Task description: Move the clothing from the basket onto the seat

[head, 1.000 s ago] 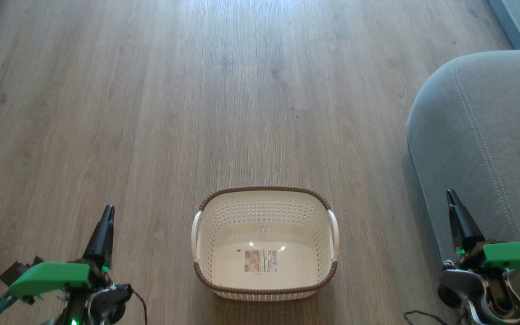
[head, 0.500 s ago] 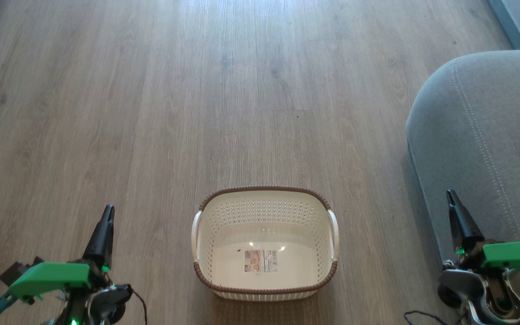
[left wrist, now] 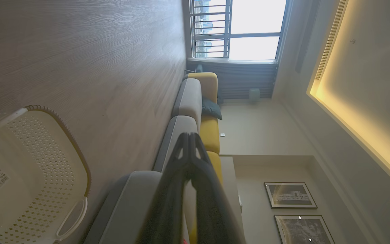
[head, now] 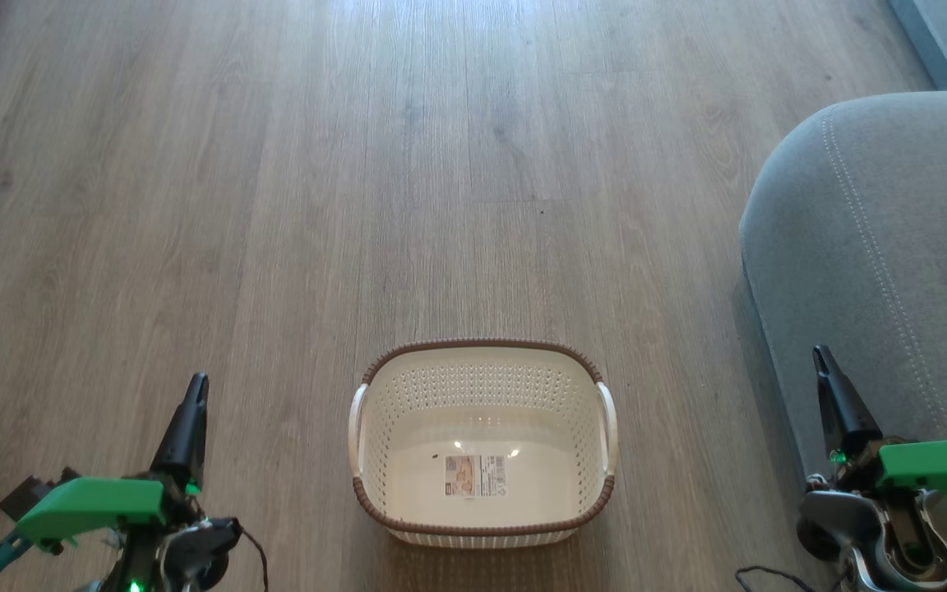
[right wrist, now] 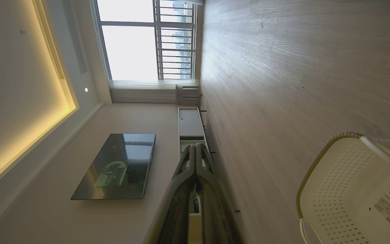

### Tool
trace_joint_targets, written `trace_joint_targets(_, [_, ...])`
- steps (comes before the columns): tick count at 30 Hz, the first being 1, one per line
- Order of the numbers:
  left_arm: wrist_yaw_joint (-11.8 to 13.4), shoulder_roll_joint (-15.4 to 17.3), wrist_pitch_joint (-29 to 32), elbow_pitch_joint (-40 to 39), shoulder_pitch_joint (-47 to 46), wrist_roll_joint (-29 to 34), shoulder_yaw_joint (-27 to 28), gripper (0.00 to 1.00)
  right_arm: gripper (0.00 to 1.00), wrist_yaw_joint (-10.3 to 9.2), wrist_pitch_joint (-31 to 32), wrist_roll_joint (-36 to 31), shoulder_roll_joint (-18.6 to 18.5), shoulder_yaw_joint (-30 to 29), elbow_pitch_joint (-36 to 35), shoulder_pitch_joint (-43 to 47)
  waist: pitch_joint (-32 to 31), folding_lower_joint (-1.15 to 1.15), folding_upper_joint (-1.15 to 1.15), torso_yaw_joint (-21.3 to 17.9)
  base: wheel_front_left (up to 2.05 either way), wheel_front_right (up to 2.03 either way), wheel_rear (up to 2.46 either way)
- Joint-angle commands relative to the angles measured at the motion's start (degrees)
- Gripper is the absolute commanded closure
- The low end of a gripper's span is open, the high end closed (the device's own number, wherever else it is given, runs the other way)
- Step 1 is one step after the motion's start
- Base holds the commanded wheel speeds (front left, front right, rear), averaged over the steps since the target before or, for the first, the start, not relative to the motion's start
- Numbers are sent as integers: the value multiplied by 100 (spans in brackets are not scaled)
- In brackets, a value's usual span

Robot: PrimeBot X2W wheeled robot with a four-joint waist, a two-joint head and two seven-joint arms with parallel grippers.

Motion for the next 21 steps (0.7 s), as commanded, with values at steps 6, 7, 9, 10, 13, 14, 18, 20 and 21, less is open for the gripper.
trace_joint_targets(6, [-54,58,43,-190,-271,-38,194,100,100,0,34,33,-20,100,-223,-218,0,0,0,0,0,0,0])
trace_joint_targets(7, [-54,58,43,-190,-271,-38,194,100,100,0,34,33,-20,100,-223,-218,0,0,0,0,0,0,0])
trace_joint_targets(9, [-54,58,43,-190,-271,-38,193,100,100,0,34,33,-20,100,-223,-218,0,0,0,0,0,0,0])
trace_joint_targets(10, [-54,58,43,-190,-271,-38,193,100,100,0,34,33,-20,100,-223,-218,0,0,0,0,0,0,0])
trace_joint_targets(13, [-54,58,43,-190,-271,-38,193,100,100,0,34,34,-20,100,-223,-218,0,0,0,0,0,0,0])
trace_joint_targets(14, [-54,58,43,-190,-271,-38,193,100,100,0,34,34,-20,100,-223,-218,0,0,0,0,0,0,0])
trace_joint_targets(18, [-54,58,43,-191,-271,-38,193,100,100,0,34,34,-20,100,-223,-218,0,0,0,0,0,0,0])
trace_joint_targets(20, [-54,58,43,-191,-271,-38,193,100,100,0,34,34,-20,100,-223,-218,0,0,0,0,0,0,0])
trace_joint_targets(21, [-54,58,43,-191,-271,-38,193,100,100,0,34,34,-20,100,-223,-218,0,0,0,0,0,0,0])
